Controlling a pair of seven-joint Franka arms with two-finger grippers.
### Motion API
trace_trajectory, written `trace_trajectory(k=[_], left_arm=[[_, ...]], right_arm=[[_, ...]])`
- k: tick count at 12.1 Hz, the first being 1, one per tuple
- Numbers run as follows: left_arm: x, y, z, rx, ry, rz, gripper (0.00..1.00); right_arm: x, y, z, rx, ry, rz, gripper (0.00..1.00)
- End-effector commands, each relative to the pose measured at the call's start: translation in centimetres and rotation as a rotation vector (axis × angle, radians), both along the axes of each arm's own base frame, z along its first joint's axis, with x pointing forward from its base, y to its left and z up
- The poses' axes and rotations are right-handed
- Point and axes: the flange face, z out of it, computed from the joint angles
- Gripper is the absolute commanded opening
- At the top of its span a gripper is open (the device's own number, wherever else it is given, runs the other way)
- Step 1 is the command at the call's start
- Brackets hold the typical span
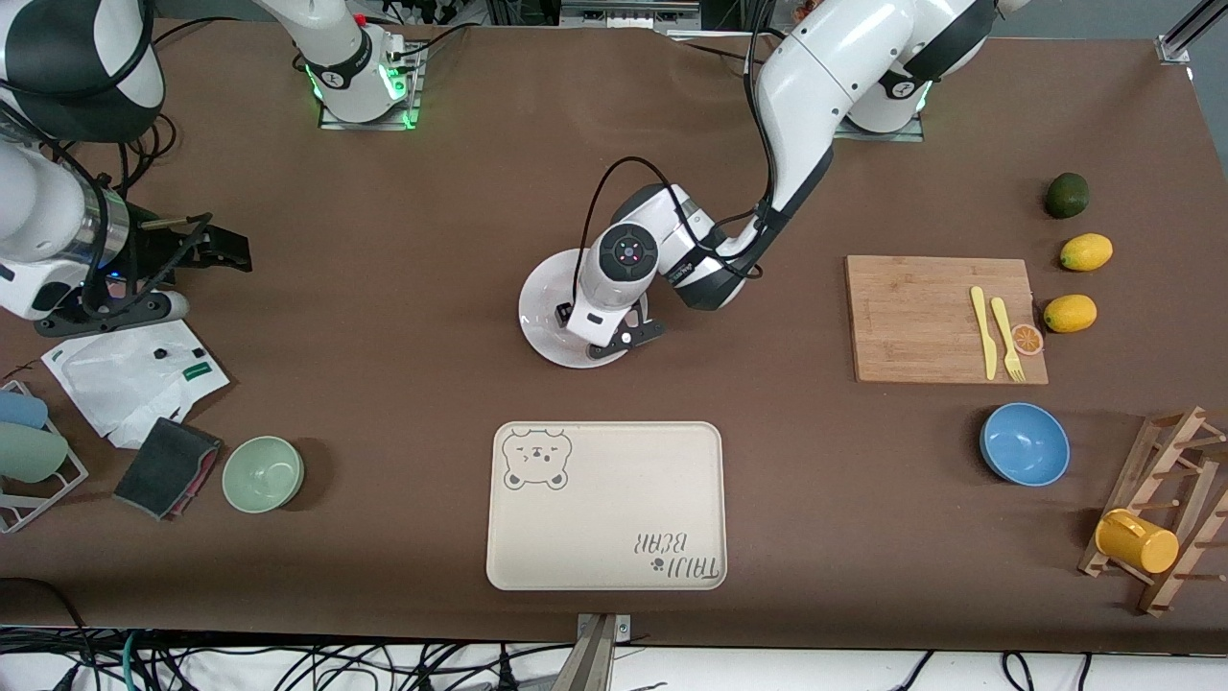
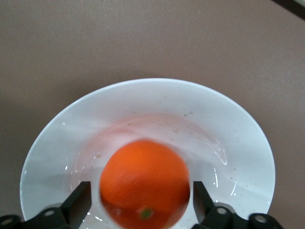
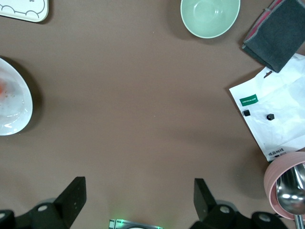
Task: Place orange and plate with both arms
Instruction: 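Carry the orange to the white plate and release it, then retract the left gripper while the right gripper reaches the plate rim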
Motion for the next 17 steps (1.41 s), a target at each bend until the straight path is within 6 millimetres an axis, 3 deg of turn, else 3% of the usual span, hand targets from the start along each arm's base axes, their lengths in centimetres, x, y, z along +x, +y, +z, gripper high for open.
trace_trajectory(k=[1,3,6,9,12,14,17], left_arm=[[0.8,0.0,1.9,-0.01,-0.019,0.013,1.0],[2.4,2.3,5.2,0.021,-0.01,0.02,1.0],[5.8,7.9,11.3,0.048,-0.013,-0.04,1.0],[9.0,16.3,16.1,0.065,0.004,-0.186,1.0],[11.4,26.2,22.1,0.074,0.004,-0.272,1.0],[11.0,30.9,24.4,0.114,0.051,-0.281,1.0],[9.6,38.0,30.6,0.116,0.022,-0.466,1.0]], right_arm=[[-0.2,0.2,0.4,0.012,-0.01,0.007,1.0],[-0.2,0.1,0.5,0.01,-0.01,0.006,1.0],[-0.3,0.2,0.1,0.011,-0.002,0.004,1.0],[-0.4,2.1,-0.5,0.06,0.002,0.014,1.0],[0.1,5.1,-1.8,0.105,0.004,0.042,1.0],[0.7,6.6,-3.5,0.158,0.018,0.039,1.0],[2.0,8.1,-6.8,0.281,0.03,0.005,1.0]])
